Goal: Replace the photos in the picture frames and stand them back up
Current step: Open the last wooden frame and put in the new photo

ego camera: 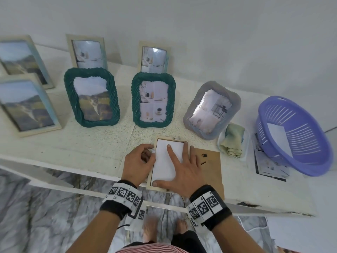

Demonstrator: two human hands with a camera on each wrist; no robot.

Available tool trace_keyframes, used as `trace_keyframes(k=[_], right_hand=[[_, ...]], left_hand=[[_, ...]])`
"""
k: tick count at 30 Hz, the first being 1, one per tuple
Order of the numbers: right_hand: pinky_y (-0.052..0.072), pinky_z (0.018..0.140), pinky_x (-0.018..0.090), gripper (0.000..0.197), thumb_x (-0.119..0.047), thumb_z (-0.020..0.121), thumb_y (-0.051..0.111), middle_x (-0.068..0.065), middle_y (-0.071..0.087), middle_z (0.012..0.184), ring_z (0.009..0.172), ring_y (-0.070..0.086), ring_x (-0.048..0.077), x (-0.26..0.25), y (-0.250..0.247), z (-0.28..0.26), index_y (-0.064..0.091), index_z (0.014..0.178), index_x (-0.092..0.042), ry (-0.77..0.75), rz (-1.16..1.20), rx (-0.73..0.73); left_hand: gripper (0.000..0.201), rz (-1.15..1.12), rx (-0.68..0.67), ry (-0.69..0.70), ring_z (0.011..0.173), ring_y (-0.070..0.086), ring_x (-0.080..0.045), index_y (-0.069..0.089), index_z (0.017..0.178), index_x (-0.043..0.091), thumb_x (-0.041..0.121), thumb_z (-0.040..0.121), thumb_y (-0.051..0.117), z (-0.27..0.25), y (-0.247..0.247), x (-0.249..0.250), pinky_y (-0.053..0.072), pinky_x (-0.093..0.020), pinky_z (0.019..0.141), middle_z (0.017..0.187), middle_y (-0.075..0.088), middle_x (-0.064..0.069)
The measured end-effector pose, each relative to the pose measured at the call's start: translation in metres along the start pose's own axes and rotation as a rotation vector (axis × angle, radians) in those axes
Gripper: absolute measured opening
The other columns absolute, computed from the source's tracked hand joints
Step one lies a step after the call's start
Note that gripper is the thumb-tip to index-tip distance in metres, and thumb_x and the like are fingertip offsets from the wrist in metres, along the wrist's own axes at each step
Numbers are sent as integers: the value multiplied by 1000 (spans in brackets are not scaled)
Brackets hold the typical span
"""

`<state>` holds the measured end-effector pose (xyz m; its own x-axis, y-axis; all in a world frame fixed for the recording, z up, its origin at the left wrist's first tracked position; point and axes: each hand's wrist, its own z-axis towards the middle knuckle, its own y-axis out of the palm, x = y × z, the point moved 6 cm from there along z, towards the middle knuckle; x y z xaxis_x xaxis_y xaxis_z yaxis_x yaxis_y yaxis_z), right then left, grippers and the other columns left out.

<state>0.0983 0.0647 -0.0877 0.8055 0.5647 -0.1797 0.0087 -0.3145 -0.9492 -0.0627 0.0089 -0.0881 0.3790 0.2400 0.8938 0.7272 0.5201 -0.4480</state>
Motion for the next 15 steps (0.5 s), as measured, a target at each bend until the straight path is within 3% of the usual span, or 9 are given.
trace_keyframes(k=[3,7,15], right_hand=[[2,116,54,126,-98,53,36,23,-25,155,144,-13,45,-2,-1,3,-17,149,-37,-1,-7,-25],[-2,116,53,130,-99,47,25,25,-23,155,143,-13,48,-5,-4,3,-17,150,-33,8,1,-56],[3,117,54,133,-90,56,53,23,-18,157,143,-8,48,-8,-10,3,-22,148,-31,38,63,-110]], left_hand=[[23,-14,8,6,72,60,-7,67,98,26,10,82,70,0,0,1,45,-7,65,76,66,7],[22,-9,3,18,73,61,-7,68,100,25,11,82,71,0,0,0,49,-14,68,79,67,7],[23,-20,5,24,74,61,-7,67,102,24,11,83,71,0,-1,-1,47,-10,66,77,66,7]])
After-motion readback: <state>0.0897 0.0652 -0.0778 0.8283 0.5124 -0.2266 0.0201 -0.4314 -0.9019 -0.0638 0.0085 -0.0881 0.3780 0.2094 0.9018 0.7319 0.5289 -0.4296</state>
